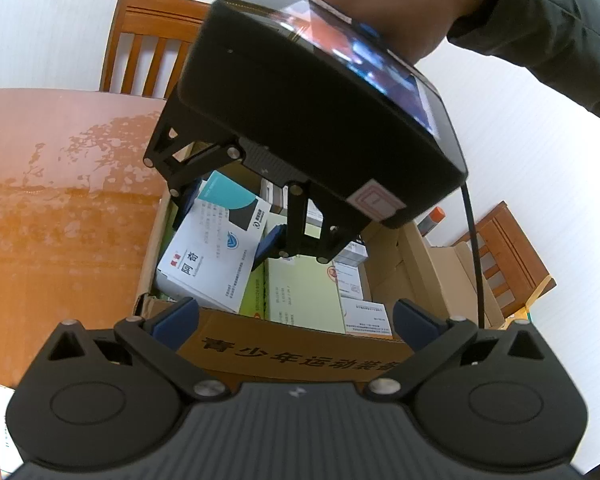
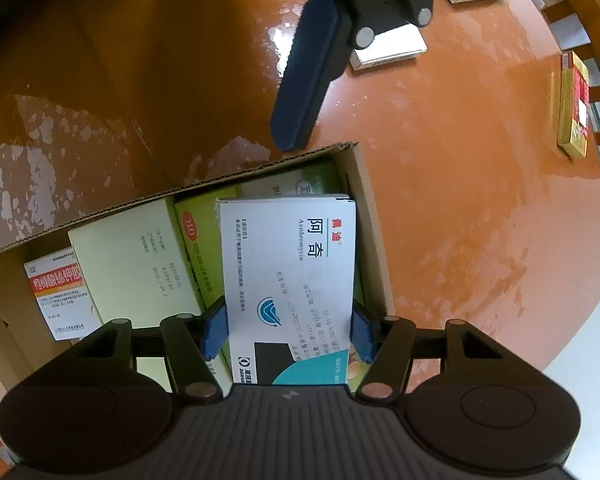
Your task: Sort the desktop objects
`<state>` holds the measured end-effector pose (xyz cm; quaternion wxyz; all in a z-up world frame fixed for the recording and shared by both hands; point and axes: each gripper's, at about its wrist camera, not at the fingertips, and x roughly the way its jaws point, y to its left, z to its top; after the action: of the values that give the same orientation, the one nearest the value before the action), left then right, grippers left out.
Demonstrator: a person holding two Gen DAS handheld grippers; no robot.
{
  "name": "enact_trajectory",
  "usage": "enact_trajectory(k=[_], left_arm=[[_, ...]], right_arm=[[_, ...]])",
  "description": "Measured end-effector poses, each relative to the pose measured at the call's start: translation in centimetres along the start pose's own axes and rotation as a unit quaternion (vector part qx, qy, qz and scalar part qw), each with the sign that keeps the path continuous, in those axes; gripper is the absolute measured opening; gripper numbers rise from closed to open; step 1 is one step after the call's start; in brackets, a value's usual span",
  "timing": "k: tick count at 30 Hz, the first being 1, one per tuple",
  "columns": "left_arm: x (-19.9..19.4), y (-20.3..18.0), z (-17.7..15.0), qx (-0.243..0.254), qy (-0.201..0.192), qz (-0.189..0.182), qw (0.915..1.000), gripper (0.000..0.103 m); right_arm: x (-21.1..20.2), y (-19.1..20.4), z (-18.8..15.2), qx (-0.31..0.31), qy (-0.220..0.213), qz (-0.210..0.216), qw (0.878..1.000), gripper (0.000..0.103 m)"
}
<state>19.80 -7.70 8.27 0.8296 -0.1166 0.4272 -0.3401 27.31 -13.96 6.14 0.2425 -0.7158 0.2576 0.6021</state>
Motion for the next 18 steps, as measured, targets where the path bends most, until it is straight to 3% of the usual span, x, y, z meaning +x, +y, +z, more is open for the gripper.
enact_trajectory(k=[3,7,12,14,18], left_arm=[[0.0,0.0,0.0,0.0,0.0,0.001,1.0,0.103],[-0.1,-0.2,-0.2,-0.001,0.001,0.001,1.0,0.103],[-0.1,-0.5,-0.3,-0.001,0.001,-0.001,1.0,0.103],[0.0,-0.6,-0.3,-0.001,0.001,-0.002,1.0,0.103],[0.2,-0.8,-0.3,0.002,0.003,-0.004,1.0,0.103]], right_arm=[[-0.1,-0.1,-0.3,0.011,-0.004,0.002,1.0,0.068],[0.2,0.5,-1.2,0.019,0.008,-0.008,1.0,0.086],[-0.7,0.5,-4.1,0.097,-0.011,-0.026,0.995,0.103],[-1.7,0.4,-5.7,0.145,-0.033,-0.047,0.988,0.103],[-2.9,-0.8,-8.1,0.279,-0.057,-0.061,0.957,0.103]])
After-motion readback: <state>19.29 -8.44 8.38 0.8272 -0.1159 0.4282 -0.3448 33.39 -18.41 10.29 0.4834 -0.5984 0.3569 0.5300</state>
